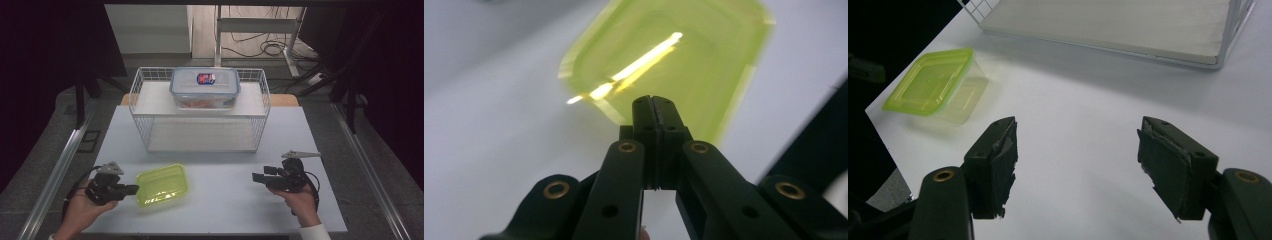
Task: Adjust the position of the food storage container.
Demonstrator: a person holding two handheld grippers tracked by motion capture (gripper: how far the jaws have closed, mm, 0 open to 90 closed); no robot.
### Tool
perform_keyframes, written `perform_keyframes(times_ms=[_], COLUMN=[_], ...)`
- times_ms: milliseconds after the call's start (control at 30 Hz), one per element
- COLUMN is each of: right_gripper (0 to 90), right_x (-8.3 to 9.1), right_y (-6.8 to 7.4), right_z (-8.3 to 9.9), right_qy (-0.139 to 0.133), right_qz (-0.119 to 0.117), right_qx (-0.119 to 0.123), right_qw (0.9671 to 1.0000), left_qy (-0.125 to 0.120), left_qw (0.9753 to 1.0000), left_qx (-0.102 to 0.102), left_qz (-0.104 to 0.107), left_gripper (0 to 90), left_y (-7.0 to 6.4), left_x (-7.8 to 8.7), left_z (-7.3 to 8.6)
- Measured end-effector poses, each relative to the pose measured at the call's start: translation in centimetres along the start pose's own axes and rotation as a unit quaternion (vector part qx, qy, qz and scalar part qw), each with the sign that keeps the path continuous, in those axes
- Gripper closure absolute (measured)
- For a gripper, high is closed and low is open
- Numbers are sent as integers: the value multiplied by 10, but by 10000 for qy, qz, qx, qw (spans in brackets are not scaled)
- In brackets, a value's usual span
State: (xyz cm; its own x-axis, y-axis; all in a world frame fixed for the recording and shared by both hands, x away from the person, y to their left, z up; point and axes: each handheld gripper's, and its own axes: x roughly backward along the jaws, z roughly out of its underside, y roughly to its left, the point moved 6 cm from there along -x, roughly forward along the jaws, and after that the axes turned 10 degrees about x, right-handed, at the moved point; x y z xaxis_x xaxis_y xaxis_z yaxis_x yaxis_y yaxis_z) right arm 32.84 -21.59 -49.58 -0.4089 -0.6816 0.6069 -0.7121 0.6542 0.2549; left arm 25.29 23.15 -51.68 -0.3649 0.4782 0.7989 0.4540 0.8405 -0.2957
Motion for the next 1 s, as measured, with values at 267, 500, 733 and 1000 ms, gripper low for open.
perform_keyframes(times_ms=[267, 500, 733, 1000], right_gripper=[322, 322, 322, 322], right_x=[0, 1, 3, 3], right_y=[-2, -4, -6, -7], right_z=[1, 2, 2, 2], right_qy=[30, 34, 6, 25], right_qz=[23, 44, 70, 77], right_qx=[-38, -59, -66, -57], right_qw=[10000, 10000, 10000, 10000], left_qy=[226, 399, 498, 546], left_qw=[9978, 9979, 9980, 9983], left_qx=[424, 384, 233, 80], left_qz=[-457, -347, -319, -186], left_gripper=[900, 900, 900, 900], left_y=[33, 32, 22, 5], left_x=[-17, -33, -47, -62], left_z=[7, 1, -14, -30])
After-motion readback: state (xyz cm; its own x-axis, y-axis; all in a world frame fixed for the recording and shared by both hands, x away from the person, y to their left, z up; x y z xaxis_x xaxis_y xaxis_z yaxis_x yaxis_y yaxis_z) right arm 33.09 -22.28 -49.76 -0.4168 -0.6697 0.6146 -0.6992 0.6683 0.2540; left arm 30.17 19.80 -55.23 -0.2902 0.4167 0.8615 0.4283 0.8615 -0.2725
